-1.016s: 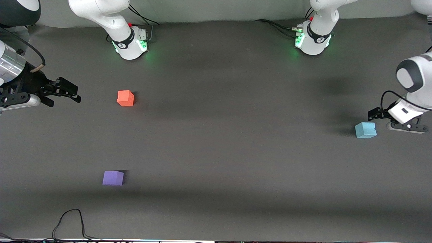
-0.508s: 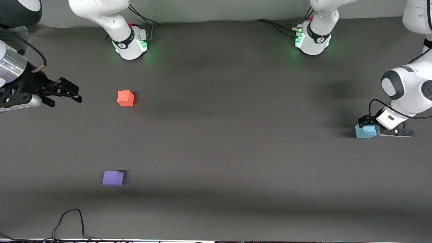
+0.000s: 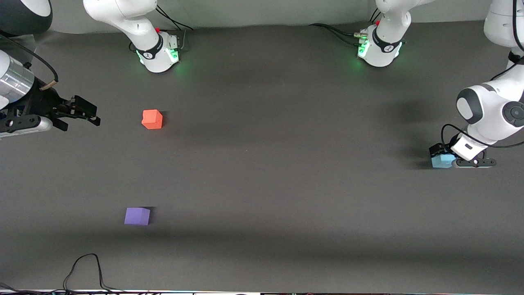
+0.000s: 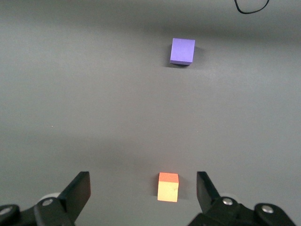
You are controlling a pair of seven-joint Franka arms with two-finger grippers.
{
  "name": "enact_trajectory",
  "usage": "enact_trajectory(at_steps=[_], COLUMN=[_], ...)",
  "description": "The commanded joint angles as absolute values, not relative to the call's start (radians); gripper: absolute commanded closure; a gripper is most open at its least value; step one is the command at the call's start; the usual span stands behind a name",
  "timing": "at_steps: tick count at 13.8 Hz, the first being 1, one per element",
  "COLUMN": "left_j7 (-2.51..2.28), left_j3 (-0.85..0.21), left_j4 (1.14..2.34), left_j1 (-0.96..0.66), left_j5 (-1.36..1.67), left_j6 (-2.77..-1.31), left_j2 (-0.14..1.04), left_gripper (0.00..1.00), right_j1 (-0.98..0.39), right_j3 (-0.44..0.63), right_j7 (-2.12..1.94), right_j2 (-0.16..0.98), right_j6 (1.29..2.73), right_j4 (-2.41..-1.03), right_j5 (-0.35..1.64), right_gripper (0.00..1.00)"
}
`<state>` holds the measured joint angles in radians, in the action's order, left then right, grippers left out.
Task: Place blue block between orange and purple blocks
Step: 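Lower the left gripper onto the light-blue block and close it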
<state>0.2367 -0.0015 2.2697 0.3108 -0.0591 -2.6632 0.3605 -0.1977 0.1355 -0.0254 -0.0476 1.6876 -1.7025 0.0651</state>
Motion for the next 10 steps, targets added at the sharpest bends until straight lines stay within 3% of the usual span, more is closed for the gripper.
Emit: enact_trajectory(at_steps=[1, 2, 5, 7, 10], left_j7=[0.199, 0.198, 0.206, 0.21, 0.215], left_j3=[0.005, 0.005, 0.005, 0.003, -0.009], left_j4=[2.254, 2.249, 2.215, 2.134, 1.927], left_j1=[0.296, 0.296, 0.299, 0.298, 0.288], left_j5=[-0.054, -0.054, -0.054, -0.055, -0.057], left_j6=[-2.659, -2.655, -2.626, -2.495, -2.158], left_j2=[0.365, 0.361, 0.348, 0.328, 0.287], left_gripper=[0.42, 0.51, 0.52, 0.52, 0.52], right_j1=[-0.207, -0.207, -0.209, -0.207, -0.207], right_j3=[0.14, 0.14, 0.14, 0.14, 0.141], right_j7=[-0.008, -0.008, -0.008, -0.008, -0.009], right_j2=[-0.046, -0.046, -0.048, -0.046, -0.044], right_j6=[1.697, 1.697, 1.695, 1.697, 1.697], right_j4=[-1.698, -1.7, -1.7, -1.701, -1.7], right_j5=[0.055, 0.055, 0.055, 0.055, 0.055], right_gripper=[0.0, 0.0, 0.0, 0.0, 0.0])
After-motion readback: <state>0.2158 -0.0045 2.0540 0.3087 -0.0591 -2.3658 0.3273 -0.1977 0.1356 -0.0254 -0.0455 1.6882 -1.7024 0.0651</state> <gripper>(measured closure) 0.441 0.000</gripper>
